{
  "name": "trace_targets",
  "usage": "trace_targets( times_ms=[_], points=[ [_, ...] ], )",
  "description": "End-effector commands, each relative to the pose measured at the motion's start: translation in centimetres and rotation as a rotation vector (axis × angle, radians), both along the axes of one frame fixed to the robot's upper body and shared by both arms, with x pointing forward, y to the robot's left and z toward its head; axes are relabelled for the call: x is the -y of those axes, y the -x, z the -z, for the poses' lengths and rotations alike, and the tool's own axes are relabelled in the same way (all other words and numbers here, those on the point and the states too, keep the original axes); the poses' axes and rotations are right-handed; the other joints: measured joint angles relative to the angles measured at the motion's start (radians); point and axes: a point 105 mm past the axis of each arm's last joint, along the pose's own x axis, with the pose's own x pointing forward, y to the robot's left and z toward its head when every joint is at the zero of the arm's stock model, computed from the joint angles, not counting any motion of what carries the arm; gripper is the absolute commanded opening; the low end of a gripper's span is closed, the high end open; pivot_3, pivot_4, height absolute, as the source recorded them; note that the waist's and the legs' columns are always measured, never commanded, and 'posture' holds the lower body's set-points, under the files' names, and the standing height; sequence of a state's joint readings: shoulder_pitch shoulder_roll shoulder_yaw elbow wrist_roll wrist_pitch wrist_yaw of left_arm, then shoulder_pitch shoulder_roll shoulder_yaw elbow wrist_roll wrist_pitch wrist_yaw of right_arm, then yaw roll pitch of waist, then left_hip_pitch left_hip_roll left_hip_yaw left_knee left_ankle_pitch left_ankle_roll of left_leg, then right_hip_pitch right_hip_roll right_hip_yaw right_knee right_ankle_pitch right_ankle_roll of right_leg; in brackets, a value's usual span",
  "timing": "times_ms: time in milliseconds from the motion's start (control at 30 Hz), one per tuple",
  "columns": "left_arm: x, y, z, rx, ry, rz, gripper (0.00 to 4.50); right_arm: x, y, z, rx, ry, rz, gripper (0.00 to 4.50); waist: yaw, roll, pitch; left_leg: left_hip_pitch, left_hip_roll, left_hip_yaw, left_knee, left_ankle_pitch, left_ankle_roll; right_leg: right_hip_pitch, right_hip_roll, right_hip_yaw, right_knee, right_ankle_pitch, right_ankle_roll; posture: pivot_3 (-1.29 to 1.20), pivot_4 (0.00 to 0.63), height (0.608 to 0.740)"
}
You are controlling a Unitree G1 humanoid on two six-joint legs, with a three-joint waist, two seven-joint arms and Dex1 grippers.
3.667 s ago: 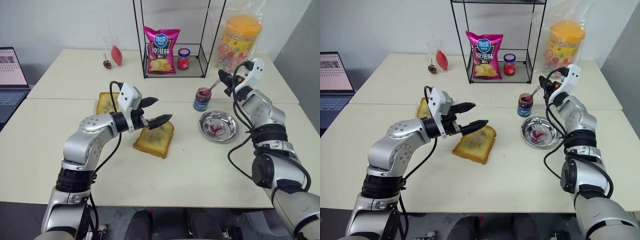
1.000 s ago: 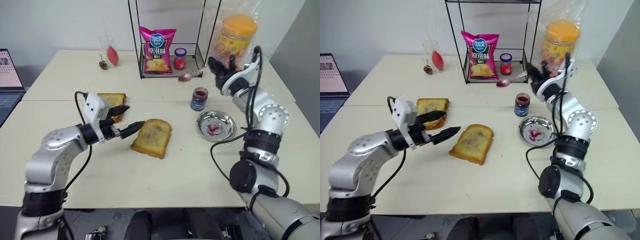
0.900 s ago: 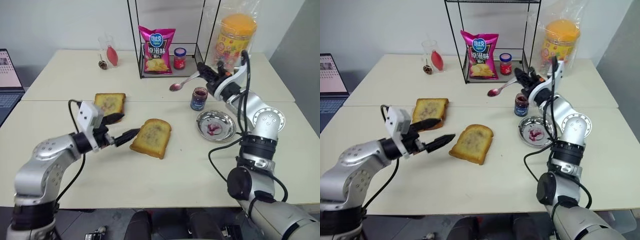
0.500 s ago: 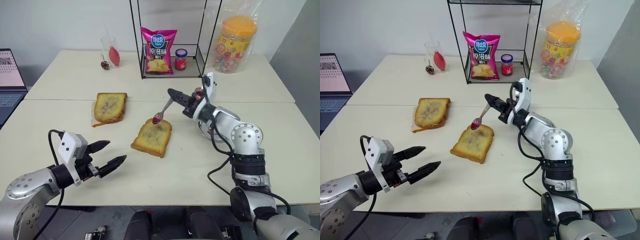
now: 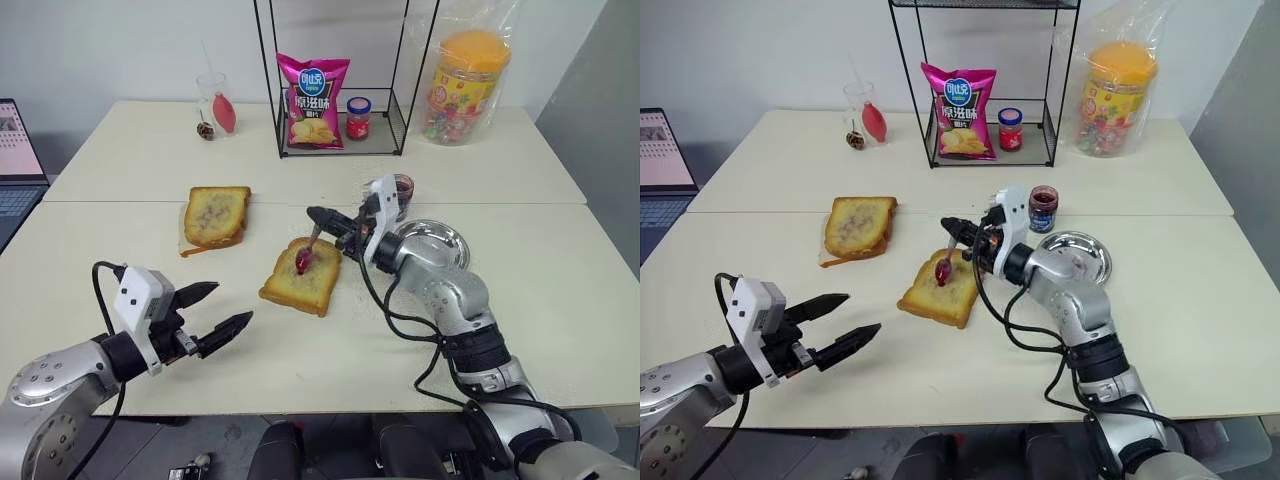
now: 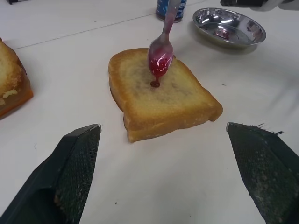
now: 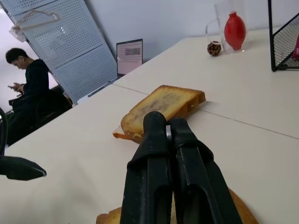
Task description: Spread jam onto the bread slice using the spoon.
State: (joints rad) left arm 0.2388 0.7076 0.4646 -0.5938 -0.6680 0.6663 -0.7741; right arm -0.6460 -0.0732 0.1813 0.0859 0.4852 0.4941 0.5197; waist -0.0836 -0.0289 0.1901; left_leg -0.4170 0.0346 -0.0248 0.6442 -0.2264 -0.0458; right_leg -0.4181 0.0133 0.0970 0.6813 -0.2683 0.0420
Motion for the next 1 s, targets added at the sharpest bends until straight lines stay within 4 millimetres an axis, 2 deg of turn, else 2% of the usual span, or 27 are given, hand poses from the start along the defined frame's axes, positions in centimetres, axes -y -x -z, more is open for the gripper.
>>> trace_targets(
  times_ms=[33,133,333,467,533,633,700,800,933,1000],
  points=[
    [0.2,0.2,-1.3,0.058,-0.014,0.005,4.50,-0.4,0.4,-0.6,0.114,0.017,-0.030,0.01,0.000,0.000,0.000,0.000,0.000,0.000,0.000,0.000,0.000,0.000,0.000,0.000,0.000,0.000,0.000,0.00,0.150,0.740],
    [0.1,0.2,-1.3,0.059,-0.013,0.001,4.50,-0.1,0.0,-0.8,0.160,0.039,-0.017,0.01,0.000,0.000,0.000,0.000,0.000,0.000,0.000,0.000,0.000,0.000,0.000,0.000,0.000,0.000,0.000,0.00,0.150,0.740],
    [-0.1,0.0,-1.2,0.056,-0.015,-0.003,4.50,1.6,-1.5,-2.0,0.202,0.044,0.040,0.01,0.001,0.000,0.000,0.000,0.000,0.000,0.000,0.000,0.000,0.000,0.000,0.000,0.000,0.001,-0.001,0.00,0.150,0.740],
    [-0.3,-0.5,-1.3,0.061,-0.021,-0.004,4.50,2.6,-2.1,-3.2,0.210,0.029,0.064,0.01,0.001,0.000,0.000,0.000,0.000,0.000,0.001,0.000,0.000,0.001,0.000,0.000,0.000,0.001,-0.002,0.00,0.150,0.740],
    [-0.4,-0.6,-1.4,0.063,-0.022,-0.003,4.50,2.8,-2.1,-4.0,0.173,-0.007,0.059,0.01,0.001,0.000,0.000,0.000,0.000,0.000,0.001,0.000,0.000,0.001,0.000,0.000,0.000,0.001,-0.002,0.00,0.150,0.740],
    [-0.4,-0.6,-1.4,0.063,-0.024,0.000,4.50,2.7,-2.2,-4.1,-0.040,-0.138,0.036,0.01,-0.001,0.000,0.000,0.000,0.000,0.000,0.000,0.000,0.000,0.000,0.000,0.000,0.000,0.001,-0.002,0.00,0.150,0.740],
    [-0.4,-0.7,-1.4,0.064,-0.025,0.003,4.50,2.1,-2.1,-2.6,-0.246,-0.199,0.003,0.01,-0.001,0.000,0.000,0.000,0.000,0.000,0.000,0.000,0.000,0.000,0.001,0.000,0.000,0.001,-0.002,0.00,0.150,0.740],
    [-0.4,-0.7,-1.4,0.065,-0.027,0.004,4.50,1.2,-2.0,-0.1,-0.445,-0.228,-0.005,0.01,-0.001,0.000,0.000,0.000,0.001,-0.001,0.000,0.000,0.000,0.000,0.001,0.000,0.000,0.001,-0.002,0.00,0.150,0.740],
    [-0.4,-0.9,-1.4,0.066,-0.027,0.005,4.50,1.0,-3.0,2.6,-0.560,-0.239,0.064,0.01,-0.003,0.000,0.000,0.000,0.001,0.000,0.000,0.000,0.000,0.000,0.001,0.000,0.000,0.001,-0.002,0.00,0.150,0.740],
    [-0.4,-0.9,-1.4,0.067,-0.029,0.005,4.50,1.4,-3.8,3.5,-0.556,-0.219,0.114,0.01,-0.003,0.000,0.000,0.000,0.000,0.000,0.000,0.000,0.000,0.000,0.001,0.000,0.000,0.001,-0.002,0.00,0.150,0.740]
  ],
)
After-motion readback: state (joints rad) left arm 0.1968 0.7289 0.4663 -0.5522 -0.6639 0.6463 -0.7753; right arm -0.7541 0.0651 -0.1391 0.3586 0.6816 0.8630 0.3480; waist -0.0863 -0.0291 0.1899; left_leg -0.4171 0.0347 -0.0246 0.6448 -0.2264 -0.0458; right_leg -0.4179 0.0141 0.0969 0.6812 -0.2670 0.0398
